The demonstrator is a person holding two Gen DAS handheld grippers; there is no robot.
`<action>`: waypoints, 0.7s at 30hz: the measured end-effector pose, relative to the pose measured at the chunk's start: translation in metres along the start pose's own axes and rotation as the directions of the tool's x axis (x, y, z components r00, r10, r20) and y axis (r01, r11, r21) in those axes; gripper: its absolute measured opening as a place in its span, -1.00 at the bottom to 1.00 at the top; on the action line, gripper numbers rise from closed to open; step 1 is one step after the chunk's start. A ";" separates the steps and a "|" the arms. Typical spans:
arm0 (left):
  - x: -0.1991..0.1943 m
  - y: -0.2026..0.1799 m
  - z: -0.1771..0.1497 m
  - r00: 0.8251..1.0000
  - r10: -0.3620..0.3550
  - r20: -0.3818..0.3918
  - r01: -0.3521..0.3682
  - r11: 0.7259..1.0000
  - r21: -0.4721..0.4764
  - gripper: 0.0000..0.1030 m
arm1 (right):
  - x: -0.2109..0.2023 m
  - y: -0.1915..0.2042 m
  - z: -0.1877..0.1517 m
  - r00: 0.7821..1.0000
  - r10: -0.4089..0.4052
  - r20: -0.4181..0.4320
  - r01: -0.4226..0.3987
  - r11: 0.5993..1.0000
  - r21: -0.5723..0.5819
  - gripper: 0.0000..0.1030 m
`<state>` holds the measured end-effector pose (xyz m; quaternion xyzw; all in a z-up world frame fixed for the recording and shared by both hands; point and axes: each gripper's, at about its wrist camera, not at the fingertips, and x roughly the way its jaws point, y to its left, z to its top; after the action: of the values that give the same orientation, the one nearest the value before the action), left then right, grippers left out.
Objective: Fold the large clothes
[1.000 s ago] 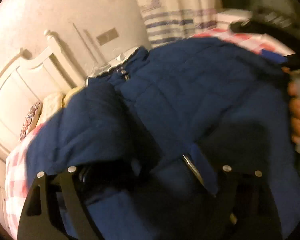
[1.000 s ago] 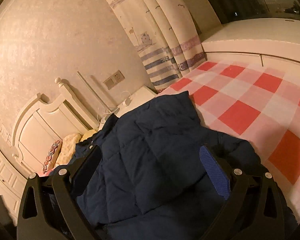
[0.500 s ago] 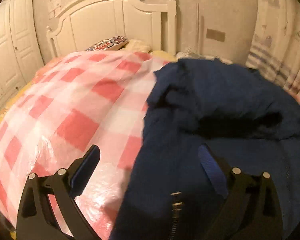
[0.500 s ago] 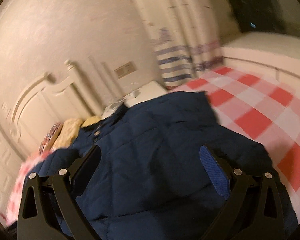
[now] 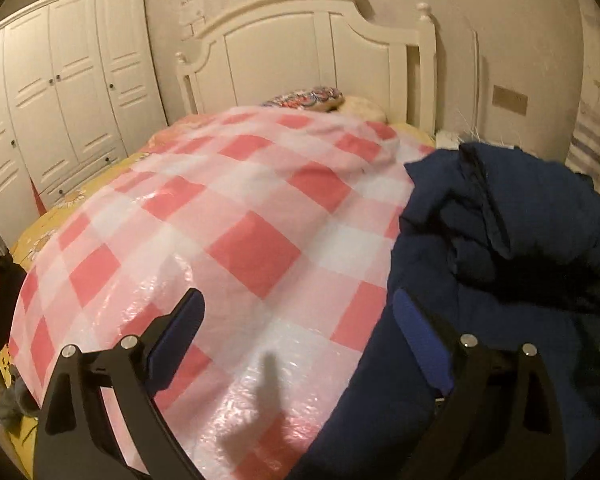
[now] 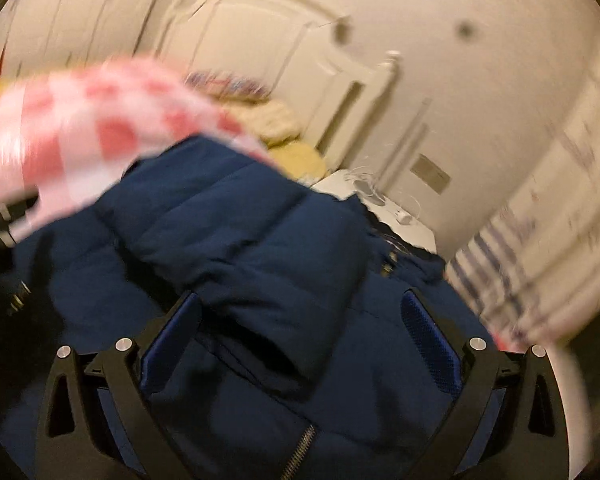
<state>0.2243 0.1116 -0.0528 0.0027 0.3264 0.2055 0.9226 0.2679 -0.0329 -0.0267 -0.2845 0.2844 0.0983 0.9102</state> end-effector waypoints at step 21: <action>-0.011 0.004 0.004 0.998 0.043 0.054 -0.041 0.999 -0.022 0.83 | -0.034 -0.096 -0.023 0.934 0.223 0.280 -0.346 0.760 0.550 -0.56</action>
<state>0.2176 0.1121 -0.0427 0.0053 0.2990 0.2282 0.9265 0.2626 -0.1247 0.0215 0.0707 0.2489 0.1703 0.9508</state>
